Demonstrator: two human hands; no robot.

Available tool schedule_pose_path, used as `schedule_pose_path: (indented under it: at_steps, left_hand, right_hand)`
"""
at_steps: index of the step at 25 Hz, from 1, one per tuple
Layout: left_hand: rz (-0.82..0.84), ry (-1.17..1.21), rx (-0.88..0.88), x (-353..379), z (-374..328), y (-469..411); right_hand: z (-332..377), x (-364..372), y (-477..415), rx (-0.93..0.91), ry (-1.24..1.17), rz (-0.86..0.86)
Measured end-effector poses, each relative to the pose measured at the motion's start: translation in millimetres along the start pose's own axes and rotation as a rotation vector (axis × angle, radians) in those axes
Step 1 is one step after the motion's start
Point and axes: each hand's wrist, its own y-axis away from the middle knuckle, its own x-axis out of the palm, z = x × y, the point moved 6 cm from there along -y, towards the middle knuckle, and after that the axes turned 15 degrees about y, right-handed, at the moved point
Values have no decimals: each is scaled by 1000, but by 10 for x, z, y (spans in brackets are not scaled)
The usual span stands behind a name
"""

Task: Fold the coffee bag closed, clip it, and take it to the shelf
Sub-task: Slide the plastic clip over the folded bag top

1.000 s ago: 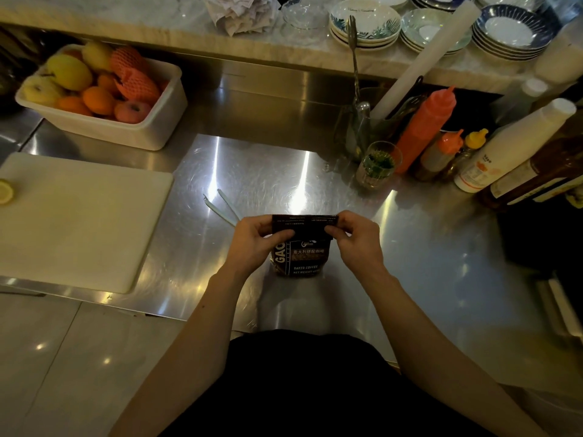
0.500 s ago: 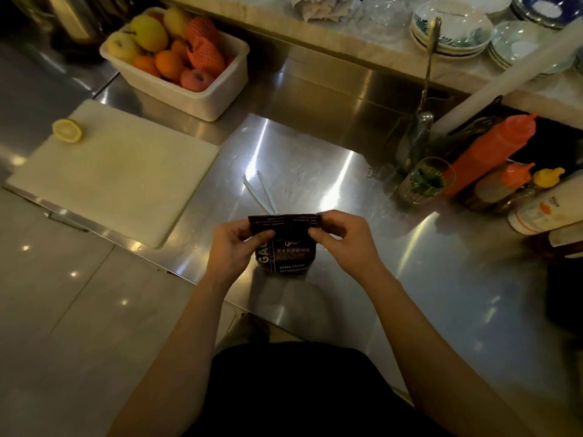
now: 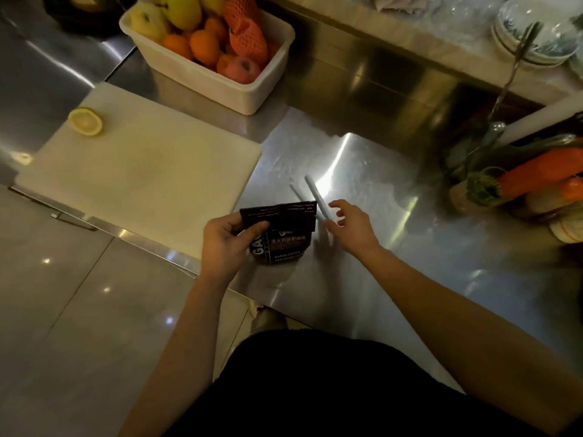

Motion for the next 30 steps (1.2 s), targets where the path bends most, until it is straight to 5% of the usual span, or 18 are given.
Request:
schedule_pose_path:
  at_steps: [7,14,23,30]
  left_hand:
    - [13,22,-37,-237,62,-227]
    - [26,11,-38,-207,120,-361]
    - [76,47,-31,191,178,-410]
    - [131,5,-20,840,287,-257]
  right_hand:
    - [157,242,-277,46,370,52]
    - [48,279,-252,97,430,4]
    - [-320,-125,-25,218,-201,-185]
    - [-758,-926,447,26,-438,-286]
